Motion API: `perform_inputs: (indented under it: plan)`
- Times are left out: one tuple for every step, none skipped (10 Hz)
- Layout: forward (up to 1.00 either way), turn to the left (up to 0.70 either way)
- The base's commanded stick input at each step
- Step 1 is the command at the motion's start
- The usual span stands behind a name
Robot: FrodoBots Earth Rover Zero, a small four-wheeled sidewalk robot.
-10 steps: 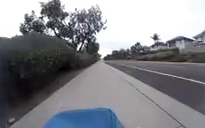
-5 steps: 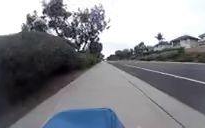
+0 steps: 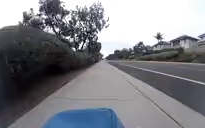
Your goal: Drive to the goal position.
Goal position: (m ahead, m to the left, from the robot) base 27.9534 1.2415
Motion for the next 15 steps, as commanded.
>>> perform_inputs:
  plan:
    - [1.00,0.00]
    - [1.00,0.00]
    - [1.00,0.00]
    - [1.00,0.12]
    - [1.00,0.27]
    - [1.00,0.27]
    - [1.00,0.27]
    - [1.00,0.27]
    - [1.00,0.23]
    - [1.00,0.00]
    - [1.00,0.00]
    - [1.00,0.00]
    - [1.00,0.00]
    - [1.00,0.00]
    - [1.00,0.00]
